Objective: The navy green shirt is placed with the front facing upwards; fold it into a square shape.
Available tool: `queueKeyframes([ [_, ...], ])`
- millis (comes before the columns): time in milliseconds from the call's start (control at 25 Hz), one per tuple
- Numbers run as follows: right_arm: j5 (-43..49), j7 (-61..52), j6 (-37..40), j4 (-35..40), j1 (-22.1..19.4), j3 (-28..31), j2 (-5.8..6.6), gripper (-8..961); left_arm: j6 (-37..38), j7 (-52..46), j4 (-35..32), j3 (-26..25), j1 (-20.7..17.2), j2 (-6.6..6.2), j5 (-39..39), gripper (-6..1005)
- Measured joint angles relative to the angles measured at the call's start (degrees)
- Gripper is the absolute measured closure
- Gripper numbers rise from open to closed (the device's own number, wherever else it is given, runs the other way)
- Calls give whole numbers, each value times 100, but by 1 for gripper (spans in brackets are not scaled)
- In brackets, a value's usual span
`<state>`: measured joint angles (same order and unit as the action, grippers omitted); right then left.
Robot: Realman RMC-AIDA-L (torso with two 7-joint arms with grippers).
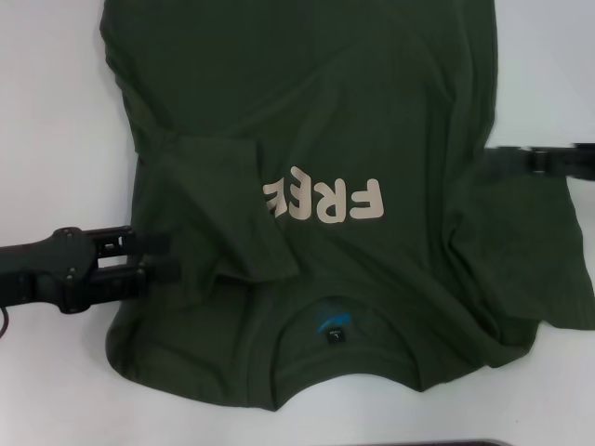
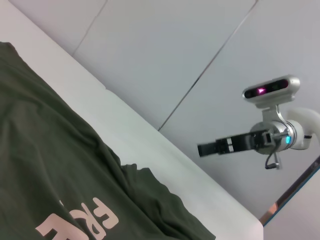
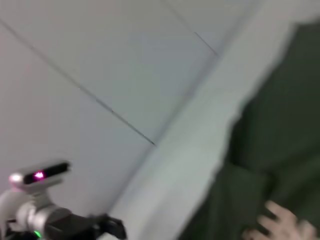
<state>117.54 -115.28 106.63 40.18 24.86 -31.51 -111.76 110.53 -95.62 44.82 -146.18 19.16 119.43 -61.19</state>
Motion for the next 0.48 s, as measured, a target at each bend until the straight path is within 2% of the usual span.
queueKeyframes([
  [160, 167, -938, 163, 350, -140, 56, 512, 69, 16, -255, 0, -45, 45, -6, 0, 386],
  [240, 339, -1278, 193, 520, -184, 177, 698, 69, 37, -346, -2, -93, 70, -20, 0, 387],
  [360, 1000, -1626, 261, 826, -172, 510, 811, 69, 65, -550, -28, -207, 116, -18, 1, 386],
  [480, 1763, -1832, 404, 1124, -69, 684, 827, 69, 70, -624, -95, -328, 144, -16, 2, 386],
])
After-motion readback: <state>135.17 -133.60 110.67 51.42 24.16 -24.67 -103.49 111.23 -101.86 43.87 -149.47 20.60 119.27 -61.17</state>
